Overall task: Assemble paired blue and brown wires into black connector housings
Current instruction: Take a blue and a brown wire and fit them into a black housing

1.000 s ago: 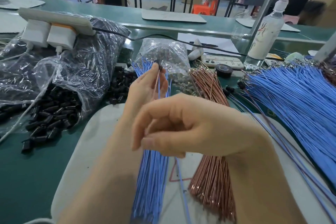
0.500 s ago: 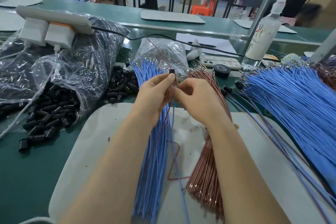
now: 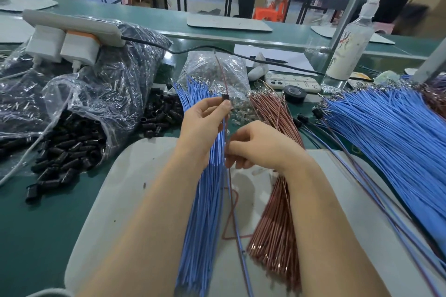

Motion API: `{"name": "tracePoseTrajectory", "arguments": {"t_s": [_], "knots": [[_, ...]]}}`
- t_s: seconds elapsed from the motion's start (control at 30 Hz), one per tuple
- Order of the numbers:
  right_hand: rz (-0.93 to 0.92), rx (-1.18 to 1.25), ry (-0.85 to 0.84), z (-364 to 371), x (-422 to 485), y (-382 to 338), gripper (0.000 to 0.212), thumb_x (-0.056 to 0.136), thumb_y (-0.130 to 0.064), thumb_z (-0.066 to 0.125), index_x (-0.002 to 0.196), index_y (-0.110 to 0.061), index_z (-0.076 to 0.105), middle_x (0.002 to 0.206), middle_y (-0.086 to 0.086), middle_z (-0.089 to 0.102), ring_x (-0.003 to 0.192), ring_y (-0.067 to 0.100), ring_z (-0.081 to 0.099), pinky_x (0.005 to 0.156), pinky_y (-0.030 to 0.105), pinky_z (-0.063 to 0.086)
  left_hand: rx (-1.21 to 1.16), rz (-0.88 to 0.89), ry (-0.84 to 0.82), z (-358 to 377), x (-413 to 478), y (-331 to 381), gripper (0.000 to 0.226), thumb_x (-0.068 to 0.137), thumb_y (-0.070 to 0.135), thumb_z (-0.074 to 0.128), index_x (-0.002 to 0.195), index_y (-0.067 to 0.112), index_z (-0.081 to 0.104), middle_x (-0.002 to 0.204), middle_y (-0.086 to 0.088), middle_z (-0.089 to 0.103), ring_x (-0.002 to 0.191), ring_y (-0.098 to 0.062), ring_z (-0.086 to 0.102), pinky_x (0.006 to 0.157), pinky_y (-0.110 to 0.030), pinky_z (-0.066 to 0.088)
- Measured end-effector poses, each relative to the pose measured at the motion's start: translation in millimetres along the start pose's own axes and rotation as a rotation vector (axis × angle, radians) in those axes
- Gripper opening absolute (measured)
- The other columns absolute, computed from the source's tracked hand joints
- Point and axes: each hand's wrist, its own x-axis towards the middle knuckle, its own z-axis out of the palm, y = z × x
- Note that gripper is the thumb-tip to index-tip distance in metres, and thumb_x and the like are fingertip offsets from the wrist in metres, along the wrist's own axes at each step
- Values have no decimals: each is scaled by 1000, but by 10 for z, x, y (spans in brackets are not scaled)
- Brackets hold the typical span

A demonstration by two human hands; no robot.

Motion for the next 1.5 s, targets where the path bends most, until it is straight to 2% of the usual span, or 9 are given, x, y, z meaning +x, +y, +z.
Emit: {"name": "tracePoseTrajectory", "arguments": {"t_s": [0.13, 0.27, 0.33, 0.47, 0.7, 0.77, 0.87, 1.0, 1.5], "knots": [[11, 11, -79, -26, -17, 17, 19, 88, -14, 56, 80, -5, 70, 67, 0, 72, 52, 3, 59, 48, 13, 45, 19, 27, -7, 6, -16, -14, 22, 93, 10, 54, 76, 23, 54, 46, 18, 57, 49, 5, 53, 63, -17, 42], [-39, 87, 180, 5, 60, 37, 23, 92, -23, 61, 74, -9, 67, 67, 3, 71, 52, 8, 59, 53, 20, 50, 35, 33, -10, 14, -21, -32, 23, 92, 9, 55, 75, 24, 54, 47, 21, 58, 47, 9, 54, 64, -18, 40], [-55, 75, 199, 15, 73, 35, 24, 92, -18, 60, 71, -9, 66, 70, 10, 71, 53, 11, 60, 55, 23, 52, 44, 33, 0, 19, -25, -35, 23, 92, 9, 55, 75, 24, 55, 46, 21, 58, 47, 9, 54, 62, -17, 40], [-5, 84, 61, 6, 37, 42, 19, 92, -12, 61, 74, -6, 67, 71, 10, 70, 51, 7, 60, 51, 16, 49, 34, 36, 39, -5, 24, -72, 19, 91, 10, 58, 78, 24, 56, 49, 19, 60, 48, 7, 55, 57, -12, 43], [58, 35, -251, -6, -51, 11, 13, 90, -11, 62, 82, -2, 69, 73, 10, 72, 57, 8, 67, 54, 17, 52, -36, -7, 163, -72, 131, -139, 10, 87, 12, 66, 82, 20, 62, 66, 10, 64, 62, -2, 58, 67, -20, 46], [38, 60, -158, -5, -37, -10, 20, 91, -17, 62, 87, 1, 68, 76, 10, 73, 60, 9, 67, 57, 18, 55, -7, 0, 137, -58, 124, -139, 8, 87, 12, 66, 83, 19, 63, 65, 10, 65, 62, -2, 59, 66, -18, 47], [-26, 205, 159, 27, 22, -15, 23, 92, -23, 62, 86, -1, 67, 74, 9, 70, 60, 12, 63, 61, 24, 55, 55, 17, 91, -22, 105, -147, 7, 87, 12, 66, 86, 19, 63, 68, 8, 64, 58, 0, 57, 62, -15, 47], [-64, 246, 369, 68, 84, 6, 22, 90, -18, 63, 81, 1, 68, 74, 18, 71, 60, 17, 59, 67, 37, 55, 60, 7, 43, 7, 71, -154, 8, 87, 11, 66, 89, 19, 62, 82, -1, 65, 69, -10, 59, 77, -24, 52], [-74, 361, 256, 62, 104, 48, 22, 93, -4, 57, 72, -8, 62, 65, 10, 65, 51, 11, 59, 53, 17, 54, 118, 24, 58, 19, 53, -158, 8, 87, 14, 67, 86, 22, 64, 74, 6, 62, 67, -4, 57, 70, -20, 48]]}}
